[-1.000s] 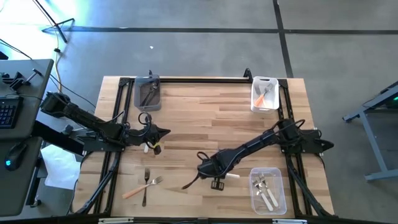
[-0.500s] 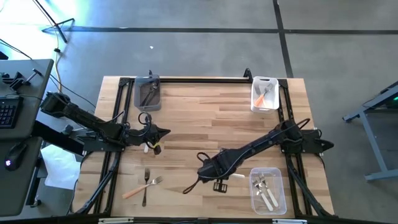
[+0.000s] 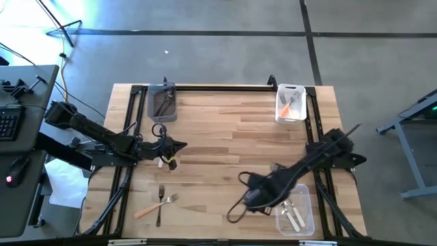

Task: Sort silverware by color (type)
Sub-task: Put the bottom white fork into the transparent bin

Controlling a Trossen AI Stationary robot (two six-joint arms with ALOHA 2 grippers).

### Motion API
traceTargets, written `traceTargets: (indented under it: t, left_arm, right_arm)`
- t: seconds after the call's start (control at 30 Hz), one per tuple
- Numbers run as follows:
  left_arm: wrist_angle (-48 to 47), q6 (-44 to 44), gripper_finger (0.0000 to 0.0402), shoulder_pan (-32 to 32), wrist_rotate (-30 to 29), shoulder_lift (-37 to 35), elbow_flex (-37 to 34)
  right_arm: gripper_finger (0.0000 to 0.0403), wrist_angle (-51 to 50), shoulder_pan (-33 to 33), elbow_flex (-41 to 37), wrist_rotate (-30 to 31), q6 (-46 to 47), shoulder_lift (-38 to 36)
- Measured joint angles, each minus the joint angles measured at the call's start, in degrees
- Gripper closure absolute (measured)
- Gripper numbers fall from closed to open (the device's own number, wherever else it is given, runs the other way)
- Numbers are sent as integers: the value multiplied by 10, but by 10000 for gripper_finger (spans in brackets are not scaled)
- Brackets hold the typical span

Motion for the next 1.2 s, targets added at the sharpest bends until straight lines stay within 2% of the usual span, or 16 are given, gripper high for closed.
traceTargets:
  t: [0.1,0.23,0.43,0.63,0.8,1.0,1.2]
  left_arm:
    - [1,-4,401,0,0,0,0]
    - [1,-4,401,0,0,0,0]
    - [5,-8,401,0,0,0,0]
    - [5,-9,402,0,0,0,0]
    - [6,-9,401,0,0,0,0]
    - [6,-9,402,0,15,0,0]
    - [5,-10,402,0,15,0,0]
  right_arm:
    - [401,19,24,-73,-9,82,-49]
    - [401,92,53,-186,-18,176,-122]
    - [403,209,76,-301,-7,251,-207]
    - [402,279,76,-310,30,231,-216]
    - [387,350,75,-291,30,220,-198]
    - [349,444,75,-280,-16,178,-137]
    - [361,471,75,-280,-91,125,-78]
